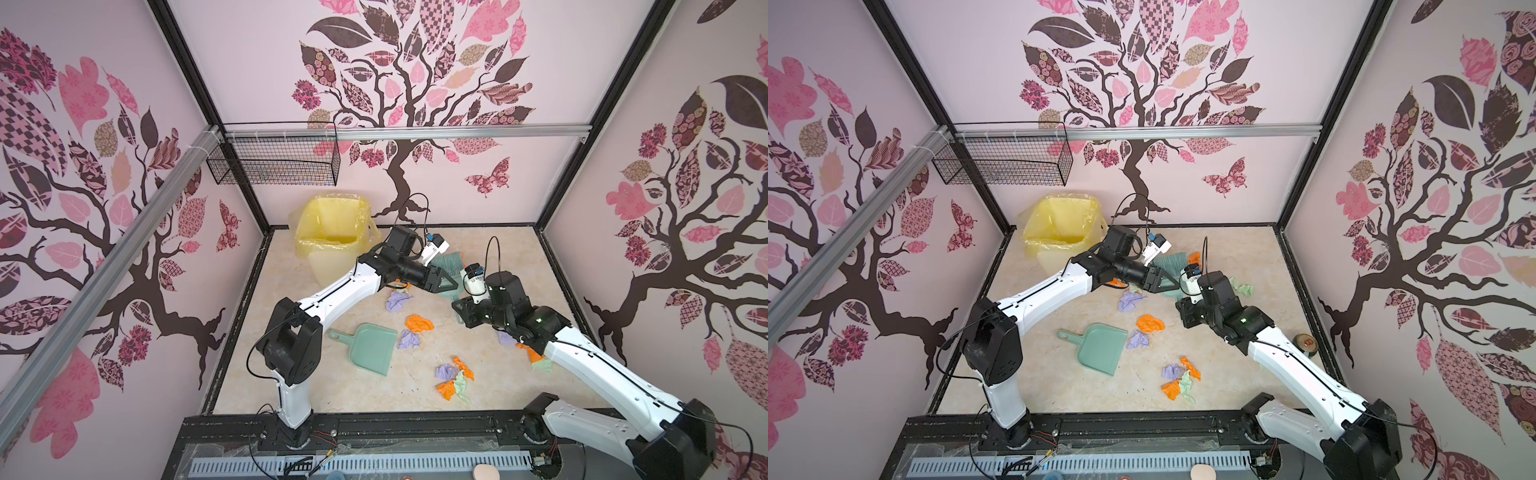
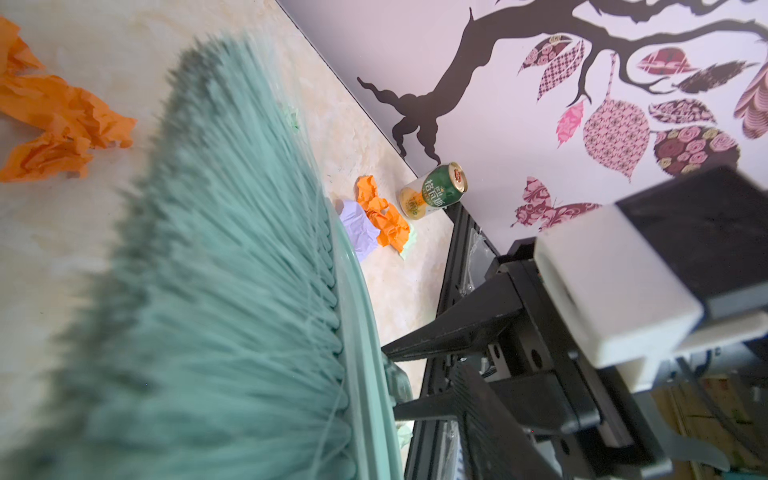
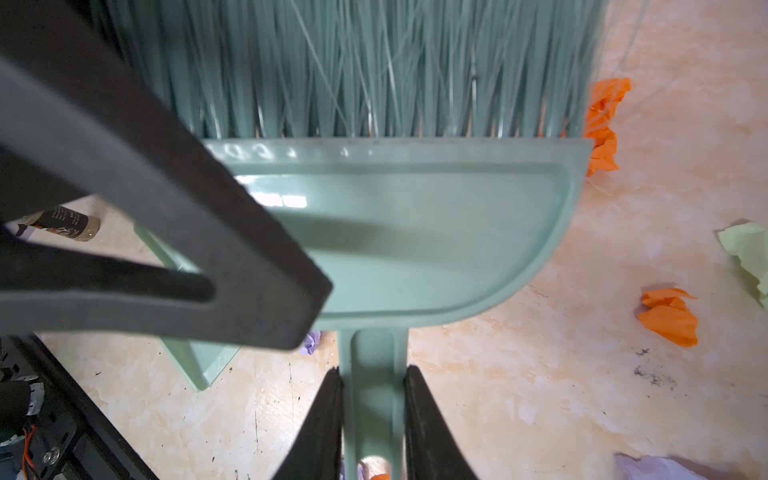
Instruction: Sweep away the paper scraps from the table
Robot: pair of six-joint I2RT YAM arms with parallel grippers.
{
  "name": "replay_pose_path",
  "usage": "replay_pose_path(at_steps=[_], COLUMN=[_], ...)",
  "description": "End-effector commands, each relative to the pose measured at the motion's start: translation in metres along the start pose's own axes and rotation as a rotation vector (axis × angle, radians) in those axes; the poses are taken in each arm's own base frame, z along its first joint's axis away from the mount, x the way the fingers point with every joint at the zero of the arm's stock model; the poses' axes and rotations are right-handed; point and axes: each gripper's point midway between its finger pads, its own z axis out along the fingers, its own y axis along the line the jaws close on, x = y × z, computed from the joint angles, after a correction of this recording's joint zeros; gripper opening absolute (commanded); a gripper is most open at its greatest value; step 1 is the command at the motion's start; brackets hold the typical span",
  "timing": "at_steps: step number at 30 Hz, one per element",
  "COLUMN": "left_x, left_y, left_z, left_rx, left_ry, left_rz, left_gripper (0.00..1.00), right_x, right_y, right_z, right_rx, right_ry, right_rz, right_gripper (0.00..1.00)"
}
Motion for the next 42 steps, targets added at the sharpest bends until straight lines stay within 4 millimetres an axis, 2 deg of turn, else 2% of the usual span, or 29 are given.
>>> replay_pose_path(at_steps=[1,5,8,12,17,21,24,27,32,34,38,42], left_x=[-0.014,-0.009,-0.006,-0.005,-0.001,-0.008,-0.023,-0.036,-0.046,-0.046,-0.048,-0.048], left_y=[-0.010,-0.010,-0.010,-0.012,-0.017,-0.016,-0.012,-0.015,-0.038,-0.047,-0.054,-0.048], left_z=[-0.005,-0.005,-0.006,-0.008,-0.014,-0.033,-0.057,-0.084,-0.120,-0.132,-0.148,-0.152], left_rx=[0.005,0.013,0.009,0.009,0.023,0.047,0.088,0.135,0.160,0.158,0.158,0.133], left_ry=[-0.025,-0.013,-0.008,-0.010,-0.004,-0.057,-0.147,-0.248,-0.418,-0.484,-0.587,-0.629], left_rz=[0.052,0.052,0.055,0.059,0.058,0.018,-0.035,-0.080,-0.095,-0.097,-0.125,-0.169], left_gripper=[0.43,0.15,0.03,0.00,0.00,0.00,0.00,0.00,0.00,0.00,0.00,0.00], right_x=[-0.017,-0.016,-0.015,-0.014,-0.018,-0.024,-0.028,-0.034,-0.048,-0.052,-0.065,-0.079], right_y=[0.006,0.006,0.006,0.007,0.012,0.025,0.031,0.038,0.051,0.051,0.051,0.053], right_z=[-0.003,-0.004,-0.004,-0.005,-0.013,-0.034,-0.055,-0.074,-0.105,-0.111,-0.116,-0.123], right_rx=[-0.007,-0.008,-0.007,-0.008,-0.046,-0.156,-0.245,-0.352,-0.567,-0.630,-0.745,-0.846], right_ry=[-0.049,-0.052,-0.051,-0.054,-0.112,-0.252,-0.405,-0.543,-0.763,-0.825,-0.909,-0.968], right_rz=[-0.002,0.001,0.005,0.009,0.047,0.096,0.161,0.218,0.304,0.354,0.443,0.512], right_gripper=[0.19,0.19,0.19,0.19,0.54,0.67,0.76,0.79,0.80,0.80,0.79,0.78])
